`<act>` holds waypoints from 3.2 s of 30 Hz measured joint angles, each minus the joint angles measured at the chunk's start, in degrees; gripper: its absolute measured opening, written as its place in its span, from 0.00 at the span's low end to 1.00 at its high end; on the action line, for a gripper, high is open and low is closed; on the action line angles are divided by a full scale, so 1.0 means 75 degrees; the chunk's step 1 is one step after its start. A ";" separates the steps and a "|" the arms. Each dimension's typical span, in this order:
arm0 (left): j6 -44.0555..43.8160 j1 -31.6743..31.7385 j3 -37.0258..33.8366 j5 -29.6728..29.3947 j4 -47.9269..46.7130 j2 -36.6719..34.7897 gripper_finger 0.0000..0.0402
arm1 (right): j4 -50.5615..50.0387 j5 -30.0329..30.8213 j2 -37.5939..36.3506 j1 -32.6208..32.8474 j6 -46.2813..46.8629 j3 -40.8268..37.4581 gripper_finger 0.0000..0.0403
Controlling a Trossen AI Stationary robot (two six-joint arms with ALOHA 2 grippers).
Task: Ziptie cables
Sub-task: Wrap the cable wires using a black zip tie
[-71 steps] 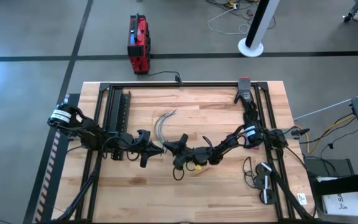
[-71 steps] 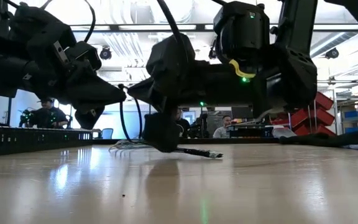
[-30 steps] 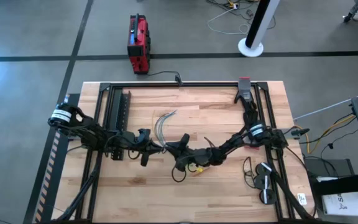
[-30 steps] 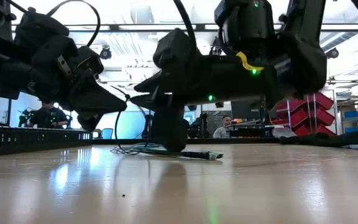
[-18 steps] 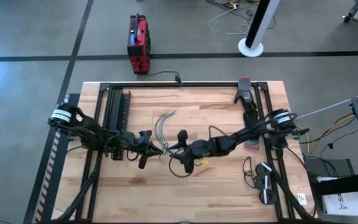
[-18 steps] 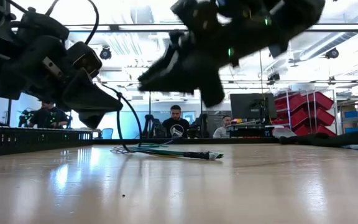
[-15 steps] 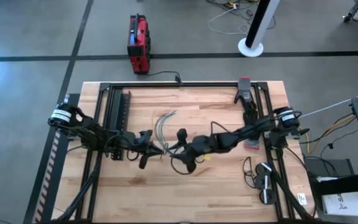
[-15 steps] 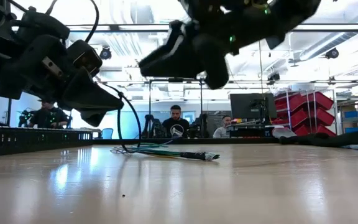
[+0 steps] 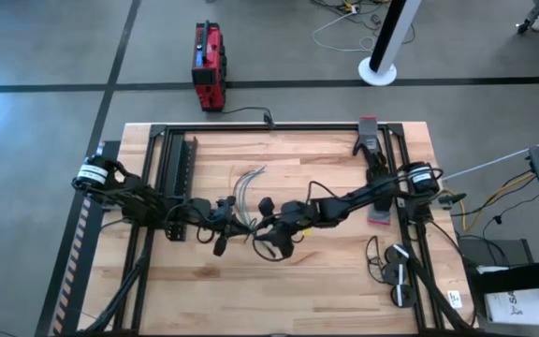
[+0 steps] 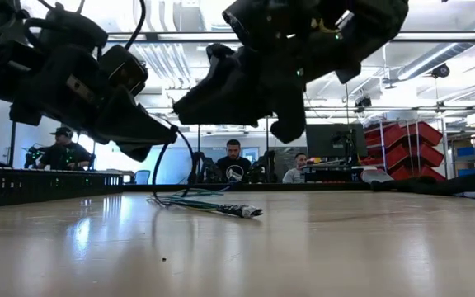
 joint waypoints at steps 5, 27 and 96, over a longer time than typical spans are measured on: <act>0.0077 0.0000 -0.0003 0.0092 0.0003 0.0001 0.00 | -0.0197 -0.0005 0.0237 -0.0038 -0.0081 0.0270 0.25; 0.0445 -0.0003 0.0009 0.0342 -0.0203 0.0007 0.00 | -0.0397 -0.0415 0.0626 -0.0201 -0.0224 0.0604 0.11; 0.0626 -0.0163 0.1285 -0.2643 0.1376 0.3000 0.05 | -0.0083 0.0578 0.0712 -0.1624 0.3331 0.1283 0.01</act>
